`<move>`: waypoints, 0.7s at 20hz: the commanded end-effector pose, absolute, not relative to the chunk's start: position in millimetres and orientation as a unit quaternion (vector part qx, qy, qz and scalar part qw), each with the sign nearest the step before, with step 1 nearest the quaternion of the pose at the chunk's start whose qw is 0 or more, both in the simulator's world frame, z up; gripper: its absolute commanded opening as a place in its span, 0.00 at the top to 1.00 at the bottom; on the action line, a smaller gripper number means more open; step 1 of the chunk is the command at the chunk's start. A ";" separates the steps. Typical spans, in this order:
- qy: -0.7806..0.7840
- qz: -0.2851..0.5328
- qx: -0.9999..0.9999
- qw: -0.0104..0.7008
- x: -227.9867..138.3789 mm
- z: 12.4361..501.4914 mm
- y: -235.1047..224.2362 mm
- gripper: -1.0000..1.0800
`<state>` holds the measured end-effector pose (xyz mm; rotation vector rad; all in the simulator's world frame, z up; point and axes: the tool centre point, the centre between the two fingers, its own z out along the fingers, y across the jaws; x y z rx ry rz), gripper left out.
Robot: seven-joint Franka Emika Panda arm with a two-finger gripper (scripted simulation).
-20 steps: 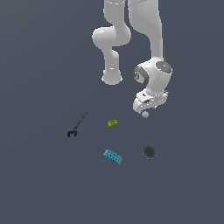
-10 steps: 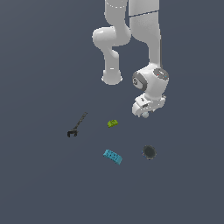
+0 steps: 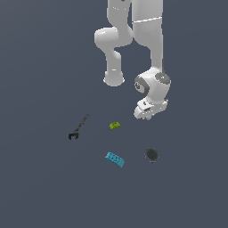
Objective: Pick up a designated object from a clutter of objects.
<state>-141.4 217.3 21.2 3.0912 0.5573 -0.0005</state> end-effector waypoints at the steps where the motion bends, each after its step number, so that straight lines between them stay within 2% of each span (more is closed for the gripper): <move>1: 0.177 0.000 0.984 0.000 -141.1 21.0 217.4 1.00; 14: 0.177 0.000 0.984 0.000 -138.4 25.4 213.2 1.00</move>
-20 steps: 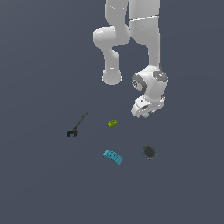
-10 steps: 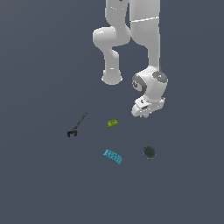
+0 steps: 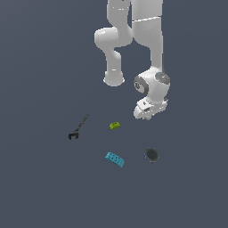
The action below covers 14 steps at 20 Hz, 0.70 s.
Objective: Pick up a designated object from a clutter of objects.
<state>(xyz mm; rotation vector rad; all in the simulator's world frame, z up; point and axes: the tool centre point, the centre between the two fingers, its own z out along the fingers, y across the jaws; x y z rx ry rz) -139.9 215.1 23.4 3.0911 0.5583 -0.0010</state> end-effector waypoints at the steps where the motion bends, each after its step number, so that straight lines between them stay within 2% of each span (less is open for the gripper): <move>1: 0.177 0.000 0.984 0.000 -137.2 27.3 211.4 1.00; 14: 0.178 0.000 0.984 0.000 -102.6 81.6 159.9 1.00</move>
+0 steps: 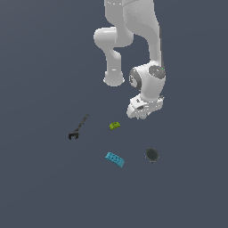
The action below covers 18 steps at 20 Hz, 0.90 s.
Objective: Pick up a designated object from a clutter of objects.
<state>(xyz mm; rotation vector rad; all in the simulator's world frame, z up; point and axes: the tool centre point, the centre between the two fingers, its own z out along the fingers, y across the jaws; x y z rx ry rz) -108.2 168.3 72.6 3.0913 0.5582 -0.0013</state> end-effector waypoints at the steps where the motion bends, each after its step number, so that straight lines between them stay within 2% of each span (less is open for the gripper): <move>1: 0.178 0.000 0.984 -0.001 -98.5 88.2 153.8 1.00; 18: 0.179 0.000 0.984 -0.003 -10.9 225.9 26.3 1.00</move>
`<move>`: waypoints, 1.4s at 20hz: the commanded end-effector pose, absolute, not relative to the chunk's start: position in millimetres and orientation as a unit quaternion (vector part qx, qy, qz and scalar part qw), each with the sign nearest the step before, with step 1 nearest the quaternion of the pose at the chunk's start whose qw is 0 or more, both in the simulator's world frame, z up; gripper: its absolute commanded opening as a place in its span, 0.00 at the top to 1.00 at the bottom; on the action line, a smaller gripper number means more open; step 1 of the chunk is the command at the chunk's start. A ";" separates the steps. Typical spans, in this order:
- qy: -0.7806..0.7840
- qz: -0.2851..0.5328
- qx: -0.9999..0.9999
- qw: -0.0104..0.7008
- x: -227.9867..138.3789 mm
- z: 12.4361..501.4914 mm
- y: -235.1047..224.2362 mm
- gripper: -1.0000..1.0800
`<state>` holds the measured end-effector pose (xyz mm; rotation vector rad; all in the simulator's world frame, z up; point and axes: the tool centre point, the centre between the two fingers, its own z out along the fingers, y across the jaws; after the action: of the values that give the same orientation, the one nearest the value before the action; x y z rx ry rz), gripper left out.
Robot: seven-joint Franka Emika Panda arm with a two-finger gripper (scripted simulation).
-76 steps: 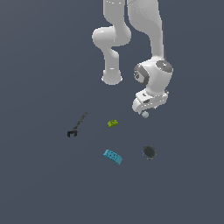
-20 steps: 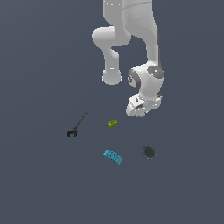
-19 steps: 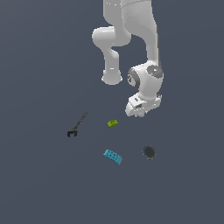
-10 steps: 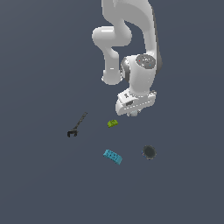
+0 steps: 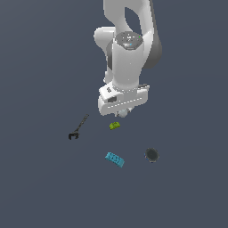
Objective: Pick up a designated object from a clutter of objects.
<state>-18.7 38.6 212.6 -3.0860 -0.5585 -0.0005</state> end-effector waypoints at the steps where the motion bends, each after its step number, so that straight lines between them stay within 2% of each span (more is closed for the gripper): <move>1: -0.179 0.000 -0.984 0.003 -5.5 234.2 18.4 1.00; 13: -0.178 0.000 -0.984 0.001 48.2 314.2 -56.6 1.00; 28: -0.178 0.000 -0.984 0.000 97.0 382.8 -120.7 1.00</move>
<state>92.7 -115.1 376.6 -3.0908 -0.5573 0.0007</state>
